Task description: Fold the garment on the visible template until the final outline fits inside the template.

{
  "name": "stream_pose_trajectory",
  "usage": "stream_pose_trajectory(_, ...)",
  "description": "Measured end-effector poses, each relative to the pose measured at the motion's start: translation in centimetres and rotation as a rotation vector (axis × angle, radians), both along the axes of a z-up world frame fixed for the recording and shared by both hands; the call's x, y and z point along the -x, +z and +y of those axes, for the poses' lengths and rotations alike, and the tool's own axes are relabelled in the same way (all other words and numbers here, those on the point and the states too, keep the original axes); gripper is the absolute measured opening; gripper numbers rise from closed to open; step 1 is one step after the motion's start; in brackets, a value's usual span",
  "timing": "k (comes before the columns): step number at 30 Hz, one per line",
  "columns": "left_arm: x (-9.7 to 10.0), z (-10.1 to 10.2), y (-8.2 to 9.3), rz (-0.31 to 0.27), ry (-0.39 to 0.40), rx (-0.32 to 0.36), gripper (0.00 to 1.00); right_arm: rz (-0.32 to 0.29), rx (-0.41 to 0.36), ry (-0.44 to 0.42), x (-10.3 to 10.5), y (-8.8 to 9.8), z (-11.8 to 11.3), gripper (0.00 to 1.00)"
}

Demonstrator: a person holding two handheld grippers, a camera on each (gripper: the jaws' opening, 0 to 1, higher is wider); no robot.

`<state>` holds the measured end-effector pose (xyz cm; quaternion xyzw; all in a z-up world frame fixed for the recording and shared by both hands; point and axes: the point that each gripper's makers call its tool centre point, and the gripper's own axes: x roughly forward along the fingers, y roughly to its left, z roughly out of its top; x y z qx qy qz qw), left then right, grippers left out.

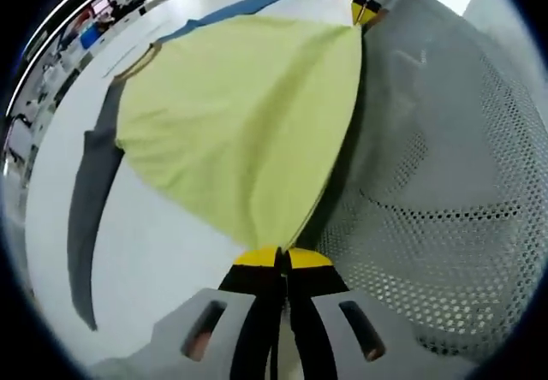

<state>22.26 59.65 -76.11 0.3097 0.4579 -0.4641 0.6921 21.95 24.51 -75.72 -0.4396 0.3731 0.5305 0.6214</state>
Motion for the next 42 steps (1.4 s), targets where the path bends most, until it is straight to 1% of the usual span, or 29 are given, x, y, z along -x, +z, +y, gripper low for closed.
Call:
stream_pose_trajectory(4,0.1,0.0,-0.2,0.016,-0.011,-0.009,0.0,0.011,0.028,0.037,0.3,-0.5,0.2,0.02)
stream_pose_trajectory(10,0.2,0.0,-0.6,0.046,-0.014,-0.009,0.0,0.036,0.046,0.04,0.4,-1.1,0.2,0.02)
stream_pose_trajectory(16,0.1,0.1,-0.6,0.072,0.011,0.011,0.0,0.051,0.044,0.042,0.5,-1.3,0.2,0.02)
stream_pose_trajectory(21,0.2,0.1,-0.6,0.092,0.03,0.015,0.0,0.049,0.048,0.055,0.5,-1.3,0.2,0.02)
stream_pose_trajectory(25,0.2,0.1,-0.6,0.111,0.056,0.027,0.0,0.047,0.057,0.061,0.5,-1.3,0.3,0.02)
stream_pose_trajectory(29,0.2,0.2,-0.6,0.149,0.146,0.074,0.0,0.046,0.057,0.053,0.5,-1.3,0.2,0.02)
stream_pose_trajectory(38,0.2,0.2,-0.6,0.145,0.194,0.094,0.0,0.05,0.061,0.043,0.5,-1.4,0.2,0.02)
stream_pose_trajectory(42,0.2,0.2,-0.6,0.156,0.226,0.114,0.0,0.065,0.023,0.0,0.3,-1.4,0.1,0.03)
